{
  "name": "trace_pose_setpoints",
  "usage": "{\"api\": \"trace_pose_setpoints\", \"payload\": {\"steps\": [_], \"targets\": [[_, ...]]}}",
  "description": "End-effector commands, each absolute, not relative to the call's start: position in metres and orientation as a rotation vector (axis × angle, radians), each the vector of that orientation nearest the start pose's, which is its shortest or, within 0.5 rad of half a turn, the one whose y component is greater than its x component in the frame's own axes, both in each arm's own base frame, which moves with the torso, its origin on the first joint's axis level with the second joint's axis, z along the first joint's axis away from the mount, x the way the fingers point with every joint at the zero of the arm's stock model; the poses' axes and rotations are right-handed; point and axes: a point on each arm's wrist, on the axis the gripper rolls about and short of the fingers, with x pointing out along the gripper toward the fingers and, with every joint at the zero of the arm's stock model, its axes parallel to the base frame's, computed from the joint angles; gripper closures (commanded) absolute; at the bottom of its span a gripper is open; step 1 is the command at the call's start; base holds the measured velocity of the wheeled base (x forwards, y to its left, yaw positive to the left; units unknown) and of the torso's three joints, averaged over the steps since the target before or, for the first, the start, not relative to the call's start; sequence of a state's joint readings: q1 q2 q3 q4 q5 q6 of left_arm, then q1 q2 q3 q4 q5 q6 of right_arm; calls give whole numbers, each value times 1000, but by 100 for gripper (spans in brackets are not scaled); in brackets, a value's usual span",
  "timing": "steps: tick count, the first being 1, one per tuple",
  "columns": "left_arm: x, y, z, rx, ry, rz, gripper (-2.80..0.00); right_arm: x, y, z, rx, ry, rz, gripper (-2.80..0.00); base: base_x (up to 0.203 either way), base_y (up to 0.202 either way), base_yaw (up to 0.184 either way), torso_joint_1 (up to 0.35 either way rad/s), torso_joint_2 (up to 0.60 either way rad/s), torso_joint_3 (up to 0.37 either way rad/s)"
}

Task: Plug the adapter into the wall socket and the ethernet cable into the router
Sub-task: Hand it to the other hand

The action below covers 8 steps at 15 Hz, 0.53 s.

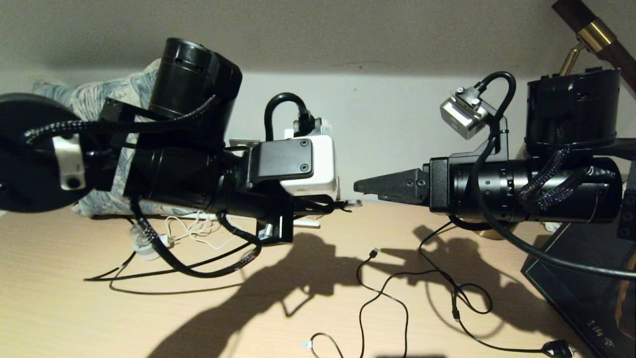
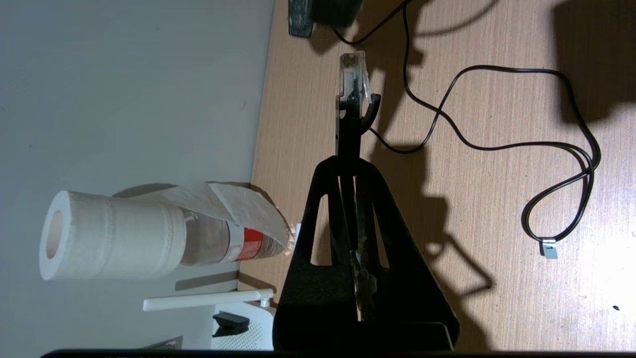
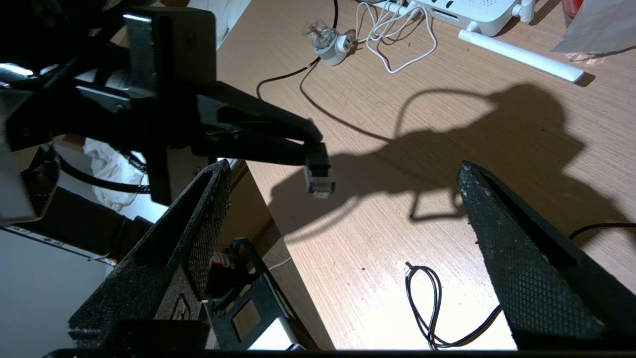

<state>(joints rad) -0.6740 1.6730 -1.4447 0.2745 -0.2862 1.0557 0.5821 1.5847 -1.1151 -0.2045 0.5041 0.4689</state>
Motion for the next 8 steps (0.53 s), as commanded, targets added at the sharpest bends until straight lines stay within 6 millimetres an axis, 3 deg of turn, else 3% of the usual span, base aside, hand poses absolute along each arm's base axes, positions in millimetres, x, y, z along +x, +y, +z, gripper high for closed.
{"api": "trace_pose_setpoints", "payload": {"steps": [1, 8], "targets": [[230, -198, 288, 1053, -57, -1136, 0, 236, 171, 262, 408, 530, 1003, -280, 0, 0, 0, 0, 0, 0], [230, -202, 286, 1050, -84, -1135, 0, 236, 176, 259, 407, 547, 1010, -280, 0, 0, 0, 0, 0, 0]]}}
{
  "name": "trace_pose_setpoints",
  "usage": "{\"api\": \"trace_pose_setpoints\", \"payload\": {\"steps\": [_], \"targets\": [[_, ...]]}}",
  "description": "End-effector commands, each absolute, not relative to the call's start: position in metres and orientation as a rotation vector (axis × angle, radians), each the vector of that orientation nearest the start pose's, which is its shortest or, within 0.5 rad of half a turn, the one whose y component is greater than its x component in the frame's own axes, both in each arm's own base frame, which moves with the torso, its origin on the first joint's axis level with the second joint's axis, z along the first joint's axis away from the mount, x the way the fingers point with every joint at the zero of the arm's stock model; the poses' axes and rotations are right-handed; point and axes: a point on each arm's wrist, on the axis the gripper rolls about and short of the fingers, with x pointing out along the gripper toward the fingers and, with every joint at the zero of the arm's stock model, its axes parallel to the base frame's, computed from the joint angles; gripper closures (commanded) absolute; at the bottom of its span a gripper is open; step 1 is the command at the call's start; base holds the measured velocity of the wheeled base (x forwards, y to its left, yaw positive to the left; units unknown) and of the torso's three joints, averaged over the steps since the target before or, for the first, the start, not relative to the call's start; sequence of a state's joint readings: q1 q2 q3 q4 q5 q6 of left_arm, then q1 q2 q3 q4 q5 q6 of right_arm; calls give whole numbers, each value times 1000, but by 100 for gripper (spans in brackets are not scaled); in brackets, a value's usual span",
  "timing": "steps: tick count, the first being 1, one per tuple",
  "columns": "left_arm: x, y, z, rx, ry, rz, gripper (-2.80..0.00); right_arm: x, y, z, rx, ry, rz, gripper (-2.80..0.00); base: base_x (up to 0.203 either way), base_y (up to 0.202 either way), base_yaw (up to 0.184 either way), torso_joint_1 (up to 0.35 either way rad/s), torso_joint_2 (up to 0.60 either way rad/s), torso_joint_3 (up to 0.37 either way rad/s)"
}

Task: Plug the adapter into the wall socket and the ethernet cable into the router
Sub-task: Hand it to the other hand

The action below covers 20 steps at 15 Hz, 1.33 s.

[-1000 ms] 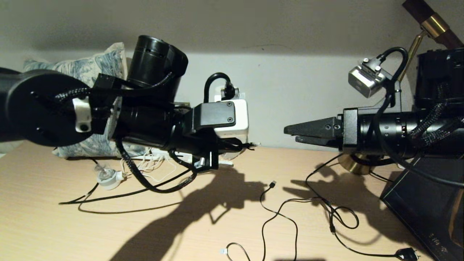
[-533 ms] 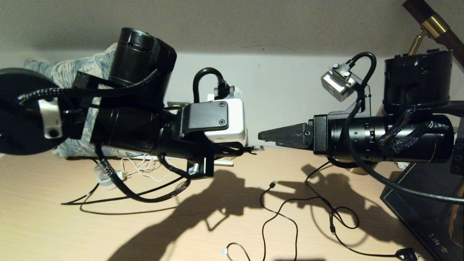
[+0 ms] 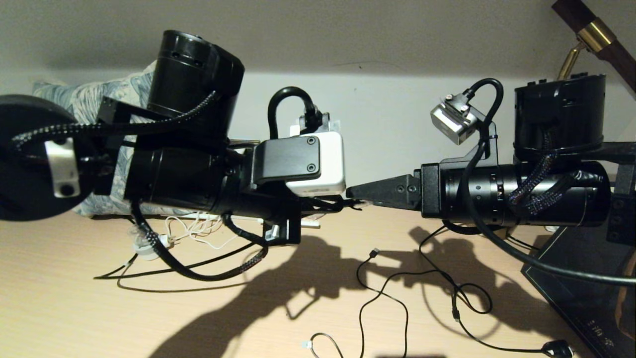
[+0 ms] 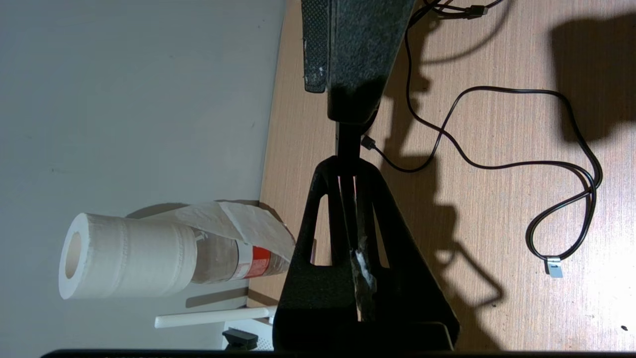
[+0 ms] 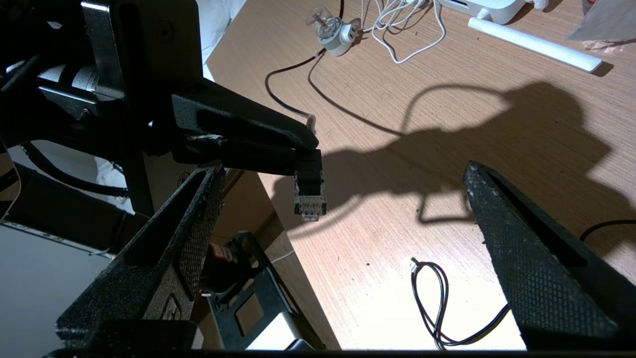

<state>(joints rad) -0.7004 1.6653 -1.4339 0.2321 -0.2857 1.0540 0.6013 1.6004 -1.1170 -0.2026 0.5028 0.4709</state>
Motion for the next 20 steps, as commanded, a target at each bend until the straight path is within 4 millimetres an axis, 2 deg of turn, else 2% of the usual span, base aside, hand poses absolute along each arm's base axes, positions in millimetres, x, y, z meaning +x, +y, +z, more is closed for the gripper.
{"api": "trace_pose_setpoints", "payload": {"steps": [1, 9, 10, 20], "targets": [[230, -203, 286, 1049, -83, -1137, 0, 236, 176, 259, 408, 547, 1009, -280, 0, 0, 0, 0, 0, 0], [227, -206, 283, 1051, -81, -1154, 0, 236, 176, 259, 408, 543, 1005, -280, 0, 0, 0, 0, 0, 0], [227, -206, 283, 1050, -82, -1155, 0, 236, 176, 259, 407, 544, 1006, 0, 0, 0, 0, 0, 0, 0], [229, -209, 282, 1048, -93, -1152, 0, 232, 175, 259, 402, 546, 1013, 0, 0, 0, 0, 0, 0, 0]]}}
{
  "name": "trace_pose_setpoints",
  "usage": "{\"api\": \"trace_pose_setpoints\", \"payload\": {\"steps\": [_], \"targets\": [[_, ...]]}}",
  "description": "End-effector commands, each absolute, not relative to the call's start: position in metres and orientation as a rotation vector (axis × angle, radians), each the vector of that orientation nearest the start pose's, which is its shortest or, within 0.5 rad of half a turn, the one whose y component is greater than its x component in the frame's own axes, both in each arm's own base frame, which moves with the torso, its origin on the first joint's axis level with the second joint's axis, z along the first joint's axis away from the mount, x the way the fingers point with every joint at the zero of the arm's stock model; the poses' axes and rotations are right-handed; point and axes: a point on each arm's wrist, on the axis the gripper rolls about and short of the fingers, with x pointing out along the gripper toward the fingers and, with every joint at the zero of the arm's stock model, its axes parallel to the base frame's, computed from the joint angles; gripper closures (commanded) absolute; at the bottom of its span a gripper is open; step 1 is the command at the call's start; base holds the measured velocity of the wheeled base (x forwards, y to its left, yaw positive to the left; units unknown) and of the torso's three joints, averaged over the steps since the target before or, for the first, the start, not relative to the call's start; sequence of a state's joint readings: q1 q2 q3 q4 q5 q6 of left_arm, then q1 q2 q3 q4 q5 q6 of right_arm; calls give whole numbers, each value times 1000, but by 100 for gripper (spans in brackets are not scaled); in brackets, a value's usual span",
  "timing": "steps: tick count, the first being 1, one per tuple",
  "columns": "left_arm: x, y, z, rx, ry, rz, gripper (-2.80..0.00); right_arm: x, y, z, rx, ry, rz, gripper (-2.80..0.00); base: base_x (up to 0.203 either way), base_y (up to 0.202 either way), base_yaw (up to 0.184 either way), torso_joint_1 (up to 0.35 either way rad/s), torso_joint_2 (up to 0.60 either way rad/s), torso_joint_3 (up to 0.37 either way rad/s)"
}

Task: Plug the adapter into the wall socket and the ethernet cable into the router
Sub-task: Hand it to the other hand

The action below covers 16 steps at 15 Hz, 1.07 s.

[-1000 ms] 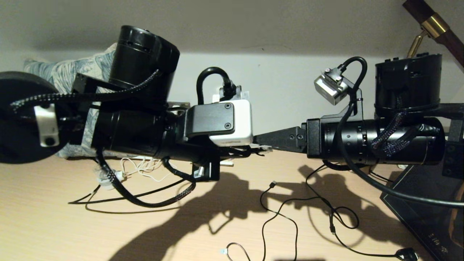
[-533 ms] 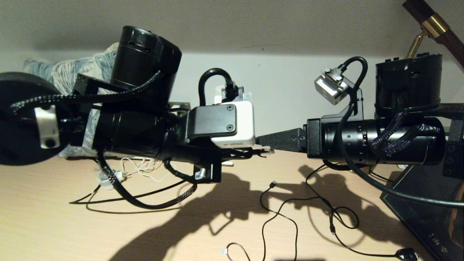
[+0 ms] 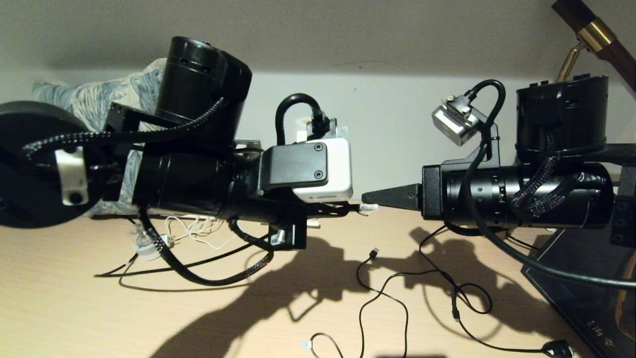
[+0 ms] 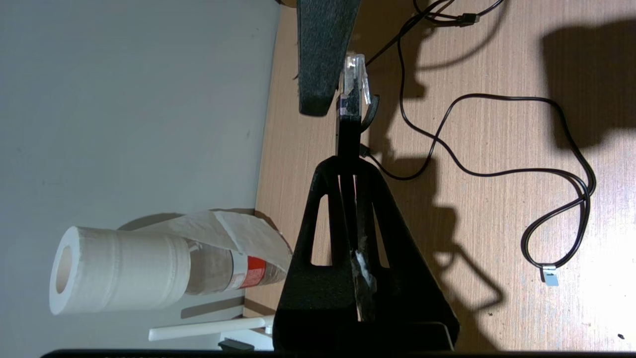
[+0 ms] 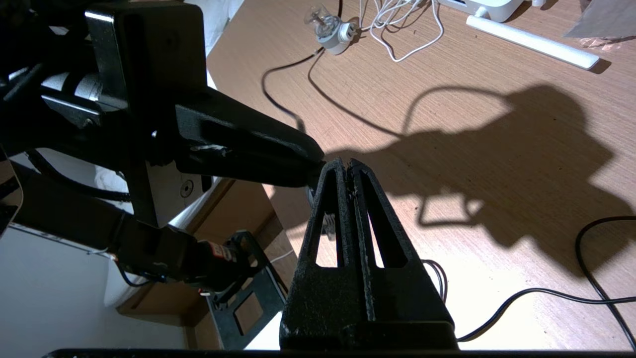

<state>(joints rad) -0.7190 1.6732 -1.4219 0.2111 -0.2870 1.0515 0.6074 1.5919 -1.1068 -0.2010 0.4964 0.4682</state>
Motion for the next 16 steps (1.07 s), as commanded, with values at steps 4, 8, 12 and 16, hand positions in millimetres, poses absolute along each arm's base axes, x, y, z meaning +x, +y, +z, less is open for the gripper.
{"api": "trace_pose_setpoints", "payload": {"steps": [4, 8, 12, 16], "targets": [[229, -210, 280, 1049, -92, -1157, 0, 230, 177, 259, 402, 548, 1019, 0, 0, 0, 0, 0, 0, 0], [228, -210, 276, 1045, -96, -1153, 0, 231, 177, 260, 417, 548, 997, 0, 0, 0, 0, 0, 6, 0], [231, -211, 276, 1039, -106, -1145, 0, 231, 176, 258, 415, 547, 975, -280, 0, 0, 0, 0, 0, 0], [233, -211, 274, 1034, -98, -1142, 0, 230, 176, 255, 411, 558, 978, -280, 0, 0, 0, 0, 0, 0]]}}
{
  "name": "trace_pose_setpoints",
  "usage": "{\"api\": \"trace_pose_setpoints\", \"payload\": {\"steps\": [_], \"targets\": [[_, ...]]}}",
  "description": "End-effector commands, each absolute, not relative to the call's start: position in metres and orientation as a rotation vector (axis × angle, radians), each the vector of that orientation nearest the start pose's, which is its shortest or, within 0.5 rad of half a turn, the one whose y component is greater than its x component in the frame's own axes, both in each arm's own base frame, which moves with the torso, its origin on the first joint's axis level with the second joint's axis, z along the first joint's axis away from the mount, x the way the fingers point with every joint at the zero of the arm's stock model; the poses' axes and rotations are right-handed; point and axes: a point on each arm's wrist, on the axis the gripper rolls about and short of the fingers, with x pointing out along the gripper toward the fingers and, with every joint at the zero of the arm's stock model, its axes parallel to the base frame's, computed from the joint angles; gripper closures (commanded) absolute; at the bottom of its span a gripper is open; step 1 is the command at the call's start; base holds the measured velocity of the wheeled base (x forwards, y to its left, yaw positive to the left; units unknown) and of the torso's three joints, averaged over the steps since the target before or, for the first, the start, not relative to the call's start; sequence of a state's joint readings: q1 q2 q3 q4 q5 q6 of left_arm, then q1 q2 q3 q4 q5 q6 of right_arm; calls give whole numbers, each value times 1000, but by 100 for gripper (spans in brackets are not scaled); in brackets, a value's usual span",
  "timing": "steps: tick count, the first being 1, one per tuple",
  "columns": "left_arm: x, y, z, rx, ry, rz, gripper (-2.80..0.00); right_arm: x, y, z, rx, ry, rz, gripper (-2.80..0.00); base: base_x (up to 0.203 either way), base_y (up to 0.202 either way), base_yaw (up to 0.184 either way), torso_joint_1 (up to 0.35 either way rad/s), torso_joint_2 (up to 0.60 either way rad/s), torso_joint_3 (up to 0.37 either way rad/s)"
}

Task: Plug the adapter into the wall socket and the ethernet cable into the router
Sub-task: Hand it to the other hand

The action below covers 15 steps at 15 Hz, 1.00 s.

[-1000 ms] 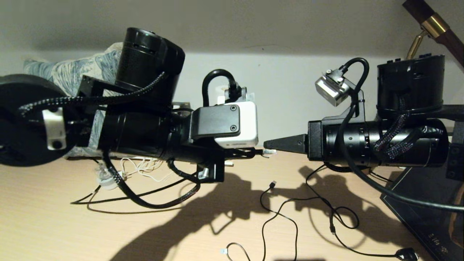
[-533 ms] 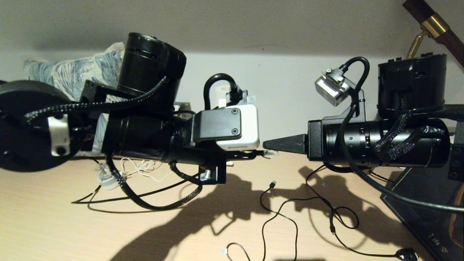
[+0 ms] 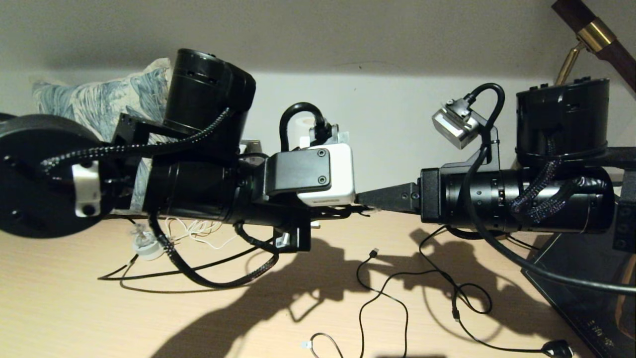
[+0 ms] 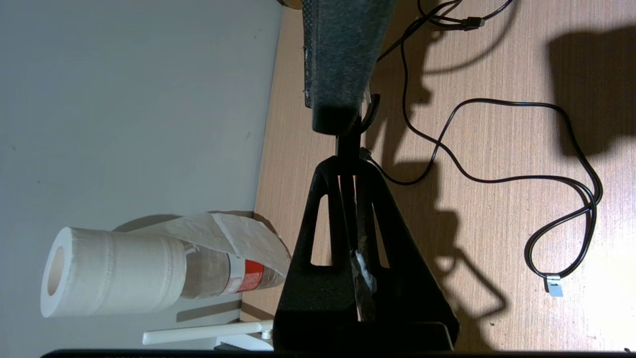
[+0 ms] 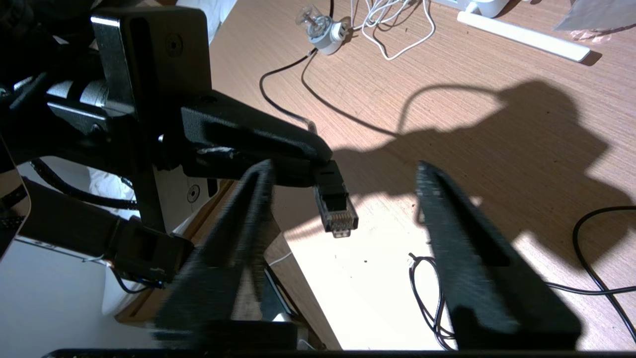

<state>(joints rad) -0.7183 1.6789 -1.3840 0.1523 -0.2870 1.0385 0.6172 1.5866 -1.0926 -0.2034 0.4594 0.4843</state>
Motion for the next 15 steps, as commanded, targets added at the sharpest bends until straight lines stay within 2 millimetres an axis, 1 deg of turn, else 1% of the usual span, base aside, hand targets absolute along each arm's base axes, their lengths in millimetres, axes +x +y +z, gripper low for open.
{"api": "trace_pose_setpoints", "payload": {"steps": [1, 6, 7, 15], "targets": [[233, -211, 274, 1033, -96, -1141, 0, 230, 177, 254, 410, 559, 979, -280, 0, 0, 0, 0, 0, 0], [234, -211, 274, 1033, -97, -1140, 0, 227, 179, 253, 410, 567, 988, -280, 0, 0, 0, 0, 0, 0], [234, -211, 274, 1033, -97, -1140, 0, 227, 179, 253, 408, 568, 989, 0, 0, 0, 0, 0, 0, 0], [237, -214, 273, 1019, -109, -1132, 0, 226, 179, 252, 409, 571, 988, 0, 0, 0, 0, 0, 0, 0]]}}
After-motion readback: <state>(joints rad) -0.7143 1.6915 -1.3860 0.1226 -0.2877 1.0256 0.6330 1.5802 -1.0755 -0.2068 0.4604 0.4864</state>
